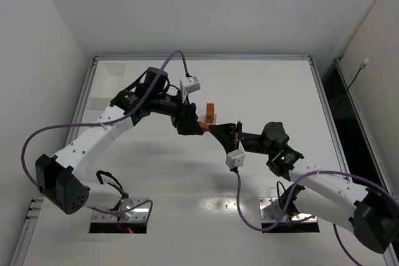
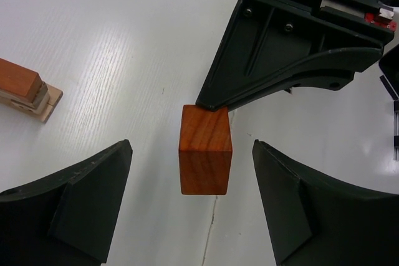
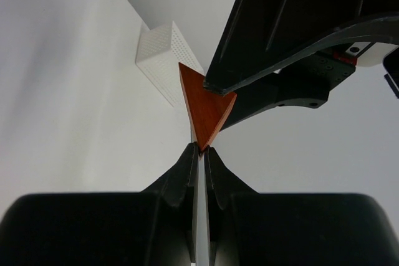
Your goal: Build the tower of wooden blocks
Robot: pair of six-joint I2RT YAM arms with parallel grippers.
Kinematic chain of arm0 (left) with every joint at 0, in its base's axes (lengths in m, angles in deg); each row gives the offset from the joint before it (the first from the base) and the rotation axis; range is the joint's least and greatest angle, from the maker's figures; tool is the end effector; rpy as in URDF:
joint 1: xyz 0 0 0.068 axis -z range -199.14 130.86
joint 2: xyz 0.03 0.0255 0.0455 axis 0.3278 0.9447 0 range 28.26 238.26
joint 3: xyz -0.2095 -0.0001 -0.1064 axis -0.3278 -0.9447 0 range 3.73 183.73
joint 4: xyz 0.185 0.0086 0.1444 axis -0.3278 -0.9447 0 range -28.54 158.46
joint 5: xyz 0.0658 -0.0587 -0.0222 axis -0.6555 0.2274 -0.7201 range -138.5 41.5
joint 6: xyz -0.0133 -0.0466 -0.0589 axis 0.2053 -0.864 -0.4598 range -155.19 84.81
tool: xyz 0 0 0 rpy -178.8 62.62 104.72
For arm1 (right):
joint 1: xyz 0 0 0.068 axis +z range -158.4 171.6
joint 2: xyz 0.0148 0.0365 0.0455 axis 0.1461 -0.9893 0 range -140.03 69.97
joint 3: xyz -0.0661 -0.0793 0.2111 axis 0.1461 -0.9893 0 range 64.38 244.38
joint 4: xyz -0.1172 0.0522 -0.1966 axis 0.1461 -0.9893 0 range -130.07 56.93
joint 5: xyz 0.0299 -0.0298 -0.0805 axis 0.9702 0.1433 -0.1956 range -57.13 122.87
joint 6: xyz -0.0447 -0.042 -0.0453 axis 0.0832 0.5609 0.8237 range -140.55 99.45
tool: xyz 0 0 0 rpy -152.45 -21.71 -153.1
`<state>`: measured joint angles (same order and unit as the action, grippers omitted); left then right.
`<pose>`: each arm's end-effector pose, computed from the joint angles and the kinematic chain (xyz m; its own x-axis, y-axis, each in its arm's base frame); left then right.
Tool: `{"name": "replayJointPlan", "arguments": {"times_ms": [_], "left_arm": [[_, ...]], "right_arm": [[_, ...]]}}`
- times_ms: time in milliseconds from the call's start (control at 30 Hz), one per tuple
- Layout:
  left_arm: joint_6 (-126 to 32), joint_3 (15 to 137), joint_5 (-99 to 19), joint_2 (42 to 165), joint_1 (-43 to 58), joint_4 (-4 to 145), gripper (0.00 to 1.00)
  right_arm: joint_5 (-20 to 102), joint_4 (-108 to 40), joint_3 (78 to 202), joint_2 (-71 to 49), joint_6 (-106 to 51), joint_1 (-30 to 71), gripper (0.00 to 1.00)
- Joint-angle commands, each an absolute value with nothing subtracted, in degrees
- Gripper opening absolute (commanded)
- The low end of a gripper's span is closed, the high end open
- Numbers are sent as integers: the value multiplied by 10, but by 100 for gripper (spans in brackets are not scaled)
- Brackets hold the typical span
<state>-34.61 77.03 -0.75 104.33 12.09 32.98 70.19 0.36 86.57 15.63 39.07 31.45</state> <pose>0.2122 -0.1845 0.3082 -0.5208 0.3238 -0.7899 0.8510 0.2704 -0.4503 0.1509 0.1771 0.2345 0.8497 -0.1844 -0.4940 -0.4783 0.1247 -0.8693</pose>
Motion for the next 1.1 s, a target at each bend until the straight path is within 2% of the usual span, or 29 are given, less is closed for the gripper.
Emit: {"name": "replayJointPlan", "arguments": {"times_ms": [0,167,233,400,500,600,733,867,1067], "left_arm": [[-341,767,-2,1041,126,345,76],[-341,762,-7,1041,126,345,76],[-341,762,-1,1041,126,345,71],[-348,762,-1,1041,126,351,46],[-348,762,-1,1041,126,351,46],[-348,762,-1,1041,126,351,51],[-348,767,5,1041,126,351,64],[-353,767,10,1041,126,351,64],[-353,767,10,1046,126,356,55]], "right_arm": [[707,35,887,175,388,318,0],[707,30,882,181,388,318,0],[707,23,882,181,388,318,0],[712,13,882,181,388,318,0],[718,13,882,181,388,318,0],[723,13,887,176,388,318,0],[723,18,887,171,388,318,0],[723,18,887,165,388,318,0],[729,18,887,165,388,318,0]]}}
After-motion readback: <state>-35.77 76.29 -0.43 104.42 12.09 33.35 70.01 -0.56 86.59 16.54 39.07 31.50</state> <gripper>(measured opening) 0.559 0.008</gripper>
